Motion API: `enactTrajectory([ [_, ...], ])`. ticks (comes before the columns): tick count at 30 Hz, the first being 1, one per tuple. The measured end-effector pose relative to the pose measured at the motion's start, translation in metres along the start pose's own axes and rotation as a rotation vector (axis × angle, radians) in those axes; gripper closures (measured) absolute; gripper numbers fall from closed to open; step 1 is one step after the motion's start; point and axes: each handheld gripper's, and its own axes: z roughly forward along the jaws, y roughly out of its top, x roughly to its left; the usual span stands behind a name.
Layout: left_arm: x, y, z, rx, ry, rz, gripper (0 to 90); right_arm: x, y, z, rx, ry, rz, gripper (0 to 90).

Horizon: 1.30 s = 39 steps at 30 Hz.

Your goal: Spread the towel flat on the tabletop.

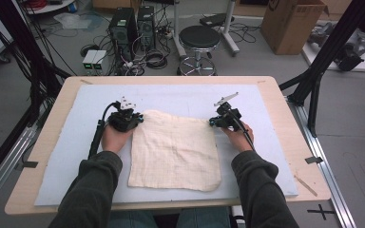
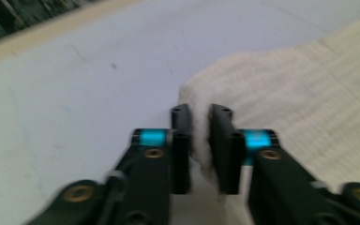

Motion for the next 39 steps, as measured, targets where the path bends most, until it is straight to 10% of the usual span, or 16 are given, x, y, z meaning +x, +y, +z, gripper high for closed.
enactTrajectory([
  [4,0.009,-0.003,0.000,0.027,-0.013,-0.072,52.3,-0.003,0.000,-0.008,-0.042,-0.030,0.035,85.8],
  [10,0.010,-0.005,0.002,0.052,-0.043,-0.096,60.8,-0.008,-0.002,-0.011,-0.049,-0.047,0.045,80.6],
  [39,0.006,-0.001,-0.025,-0.002,-0.258,-0.129,51.0,0.001,-0.001,-0.050,-0.194,0.134,0.106,41.5],
])
